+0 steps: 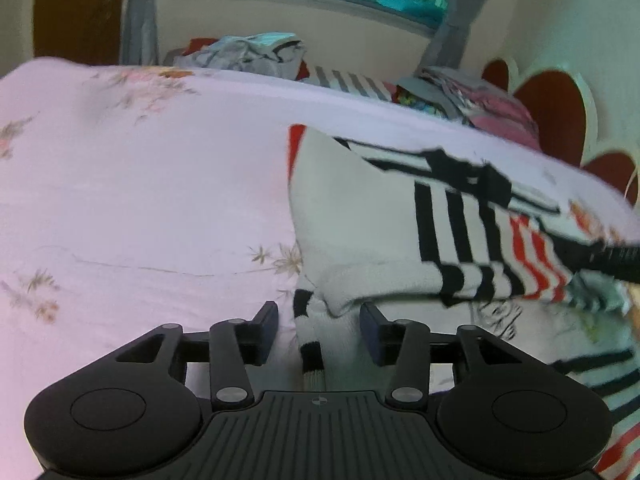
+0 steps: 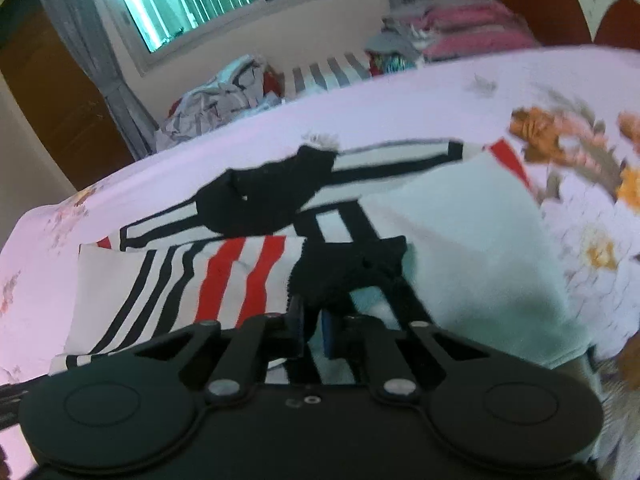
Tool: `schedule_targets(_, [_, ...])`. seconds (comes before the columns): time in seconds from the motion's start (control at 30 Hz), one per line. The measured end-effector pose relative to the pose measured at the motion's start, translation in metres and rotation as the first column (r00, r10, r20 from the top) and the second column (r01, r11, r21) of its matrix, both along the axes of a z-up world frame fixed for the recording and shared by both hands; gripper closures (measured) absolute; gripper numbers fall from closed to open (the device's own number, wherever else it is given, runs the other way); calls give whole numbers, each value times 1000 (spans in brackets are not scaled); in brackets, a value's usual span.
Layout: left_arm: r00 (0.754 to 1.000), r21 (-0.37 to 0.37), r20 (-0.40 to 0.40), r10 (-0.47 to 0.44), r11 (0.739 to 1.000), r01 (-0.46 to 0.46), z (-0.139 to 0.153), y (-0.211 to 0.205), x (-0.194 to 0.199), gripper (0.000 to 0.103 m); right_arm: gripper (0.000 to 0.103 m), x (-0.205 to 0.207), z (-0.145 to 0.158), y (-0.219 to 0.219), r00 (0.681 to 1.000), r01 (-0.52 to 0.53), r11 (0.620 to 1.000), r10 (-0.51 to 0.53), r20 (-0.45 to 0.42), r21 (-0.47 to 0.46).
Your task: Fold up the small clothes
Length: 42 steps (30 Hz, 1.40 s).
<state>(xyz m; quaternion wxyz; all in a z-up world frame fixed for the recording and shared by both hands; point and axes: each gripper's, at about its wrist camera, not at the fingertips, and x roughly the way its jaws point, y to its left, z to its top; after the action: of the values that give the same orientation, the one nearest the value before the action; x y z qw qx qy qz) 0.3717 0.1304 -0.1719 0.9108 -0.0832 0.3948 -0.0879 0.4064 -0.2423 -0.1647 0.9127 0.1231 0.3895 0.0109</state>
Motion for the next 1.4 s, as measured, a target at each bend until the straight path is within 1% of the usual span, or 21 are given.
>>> schedule_targets(0.07, [1000,-37,3,26,999,-26,5,5,5,57,86,4,-8,-1,998,-26,1000,26,-56,-9])
schedule_targets(0.1, [999,-54,4,37,998,-36,7,7,10,54,80,3,-10,-4,998,-22,1000,23,-61,14])
schedule_targets(0.17, [998,-64,13,55,996,-55,9,5,24,50,75,0,-6,-13,999,11,998,-8,-40,60])
schedule_targets(0.23, [999,-73,9,53,996,-52,6,1,42,49,63,-2,-1,-19,999,38,997,-37,-22,67])
schedule_targets(0.33, [998,-103,-19,53,993,-54,-4,-7,75,49,55,1,2,-25,998,56,996,-55,-21,70])
schedule_targets(0.43, [997,-120,-32,71,990,-74,-14,-10,100,49,51,8,-2,-28,997,74,996,-73,-29,47])
schedule_targets(0.57, [995,-125,-53,86,988,-92,-30,-12,128,50,52,17,-13,-32,994,93,993,-89,-65,71])
schedule_targets(0.6, [994,-133,-53,93,986,-100,-33,-11,132,50,59,19,-13,-30,994,94,993,-89,-64,66])
schedule_targets(0.63, [994,-136,-44,99,985,-105,-35,-11,134,52,70,20,-12,-29,994,92,994,-88,-57,63])
schedule_targets(0.67, [994,-125,-32,107,986,-111,-35,-11,137,63,75,22,-12,-27,996,83,994,-79,-51,66])
schedule_targets(0.73, [991,-113,-22,129,985,-130,-38,-11,142,75,87,24,-10,-22,998,59,996,-57,-33,68])
schedule_targets(0.77, [989,-107,-20,144,984,-145,-39,-11,145,78,87,24,-7,-16,999,42,998,-41,-15,40])
schedule_targets(0.83, [986,-103,-10,167,981,-167,-42,-7,149,79,89,24,-1,-6,1000,15,999,-14,27,-38])
schedule_targets(0.9, [983,-102,2,181,978,-180,-45,-5,153,79,89,25,-1,-4,999,31,992,-26,40,-120])
schedule_targets(0.93, [983,-101,6,185,978,-183,-46,-5,154,79,89,29,-8,-7,999,44,989,-44,8,-140])
schedule_targets(1.0, [982,-97,4,189,977,-188,-45,-4,157,79,90,33,-18,-14,998,53,990,-58,-36,-129])
schedule_targets(1.07, [981,-84,11,192,978,-190,-42,-5,154,79,87,29,-15,-13,998,49,989,-53,-22,-139])
schedule_targets(1.13, [982,-41,47,181,983,-179,-32,-8,144,79,79,24,-6,-16,998,69,989,-68,10,-132])
schedule_targets(1.23, [986,-24,92,139,990,-138,-15,-13,124,79,76,17,9,-19,995,83,990,-77,58,-113])
schedule_targets(1.33, [990,-5,120,76,997,-76,0,-26,98,79,72,16,19,-10,996,45,993,-36,82,-113])
schedule_targets(1.4, [992,-5,117,36,999,-36,5,-35,84,79,69,17,20,1,997,-2,995,9,75,-103])
